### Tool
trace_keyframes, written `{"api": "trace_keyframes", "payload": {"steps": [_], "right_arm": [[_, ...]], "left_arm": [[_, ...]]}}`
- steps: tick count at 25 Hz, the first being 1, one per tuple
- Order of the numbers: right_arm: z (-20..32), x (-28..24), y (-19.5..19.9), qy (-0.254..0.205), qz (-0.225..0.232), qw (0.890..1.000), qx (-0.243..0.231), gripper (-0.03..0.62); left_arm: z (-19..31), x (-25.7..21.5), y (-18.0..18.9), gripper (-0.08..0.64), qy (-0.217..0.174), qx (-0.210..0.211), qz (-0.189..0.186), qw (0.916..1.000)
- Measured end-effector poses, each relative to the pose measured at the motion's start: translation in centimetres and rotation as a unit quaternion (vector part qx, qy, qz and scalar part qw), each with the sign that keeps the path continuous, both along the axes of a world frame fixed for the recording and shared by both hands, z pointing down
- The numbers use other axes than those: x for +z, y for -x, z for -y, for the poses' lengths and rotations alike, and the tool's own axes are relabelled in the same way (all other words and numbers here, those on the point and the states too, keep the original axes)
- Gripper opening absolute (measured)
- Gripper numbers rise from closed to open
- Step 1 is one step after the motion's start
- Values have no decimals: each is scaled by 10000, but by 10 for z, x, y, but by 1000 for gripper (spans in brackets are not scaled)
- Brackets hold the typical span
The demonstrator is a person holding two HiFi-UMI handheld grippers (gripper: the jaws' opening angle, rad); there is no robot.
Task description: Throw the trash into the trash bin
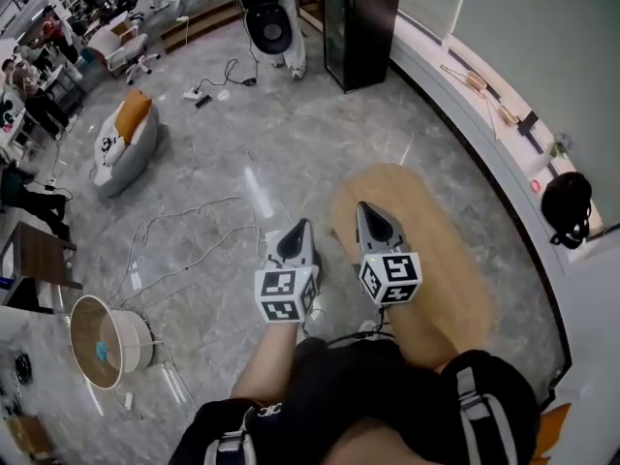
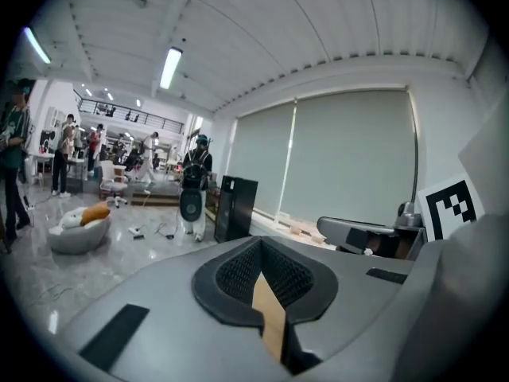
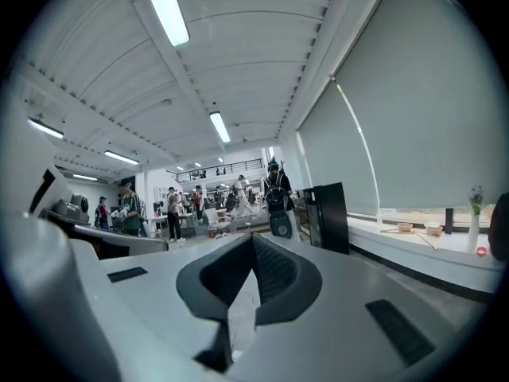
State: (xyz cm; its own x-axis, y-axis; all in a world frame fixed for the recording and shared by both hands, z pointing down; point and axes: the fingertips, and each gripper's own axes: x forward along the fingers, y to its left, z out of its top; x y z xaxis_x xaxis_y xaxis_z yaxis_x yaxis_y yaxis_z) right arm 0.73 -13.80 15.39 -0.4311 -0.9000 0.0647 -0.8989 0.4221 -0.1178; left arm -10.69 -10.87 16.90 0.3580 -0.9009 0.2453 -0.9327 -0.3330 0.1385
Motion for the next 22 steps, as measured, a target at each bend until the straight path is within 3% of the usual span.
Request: {"api": "trace_keyframes", "payload": {"steps": [9,22], "right_arm": [[-35,-61,-9,-608,327,9974,-200,11],[-40,-79,-3,-923,319,9943,-424,12]], "left_arm": [[-27,-68,-5,5,-729,-115,57,9973],[-32,-71,2,5,-836,-255,181,9960]]}}
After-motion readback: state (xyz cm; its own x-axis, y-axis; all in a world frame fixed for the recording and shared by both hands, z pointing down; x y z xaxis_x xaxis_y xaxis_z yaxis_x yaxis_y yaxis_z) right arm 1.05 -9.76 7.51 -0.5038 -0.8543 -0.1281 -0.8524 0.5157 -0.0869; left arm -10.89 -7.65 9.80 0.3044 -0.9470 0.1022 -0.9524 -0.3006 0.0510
